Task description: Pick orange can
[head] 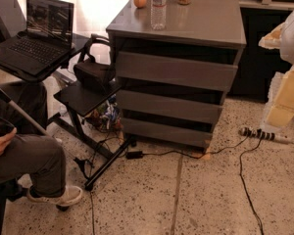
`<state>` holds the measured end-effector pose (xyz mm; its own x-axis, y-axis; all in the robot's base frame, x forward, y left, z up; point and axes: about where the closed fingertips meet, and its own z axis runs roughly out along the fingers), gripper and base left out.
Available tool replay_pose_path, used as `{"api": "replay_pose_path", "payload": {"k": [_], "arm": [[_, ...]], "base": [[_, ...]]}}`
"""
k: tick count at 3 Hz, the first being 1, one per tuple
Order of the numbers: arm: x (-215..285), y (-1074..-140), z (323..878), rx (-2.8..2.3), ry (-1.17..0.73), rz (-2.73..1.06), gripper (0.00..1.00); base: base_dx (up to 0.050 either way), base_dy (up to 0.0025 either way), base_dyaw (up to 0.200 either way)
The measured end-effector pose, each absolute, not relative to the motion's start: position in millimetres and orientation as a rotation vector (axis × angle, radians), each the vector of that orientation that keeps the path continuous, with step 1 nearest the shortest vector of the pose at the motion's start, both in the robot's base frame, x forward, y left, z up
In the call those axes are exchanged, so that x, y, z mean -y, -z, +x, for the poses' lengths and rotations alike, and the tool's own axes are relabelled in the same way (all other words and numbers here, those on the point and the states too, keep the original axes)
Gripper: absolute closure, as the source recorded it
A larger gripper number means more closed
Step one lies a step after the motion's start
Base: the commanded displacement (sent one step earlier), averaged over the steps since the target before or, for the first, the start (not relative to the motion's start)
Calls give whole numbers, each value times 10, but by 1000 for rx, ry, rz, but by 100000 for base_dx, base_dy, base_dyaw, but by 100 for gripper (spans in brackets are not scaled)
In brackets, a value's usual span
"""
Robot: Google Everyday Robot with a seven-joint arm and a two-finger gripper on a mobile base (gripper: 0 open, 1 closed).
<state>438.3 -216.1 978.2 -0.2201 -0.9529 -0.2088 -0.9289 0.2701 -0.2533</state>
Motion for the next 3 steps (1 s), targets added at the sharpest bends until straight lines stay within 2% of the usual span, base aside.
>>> {"api": "replay_pose_path", "payload": {"k": [3], "arm": [[2161, -9782, 4383, -2226, 105, -1721, 0]], "base": [[4932, 1, -28]]}}
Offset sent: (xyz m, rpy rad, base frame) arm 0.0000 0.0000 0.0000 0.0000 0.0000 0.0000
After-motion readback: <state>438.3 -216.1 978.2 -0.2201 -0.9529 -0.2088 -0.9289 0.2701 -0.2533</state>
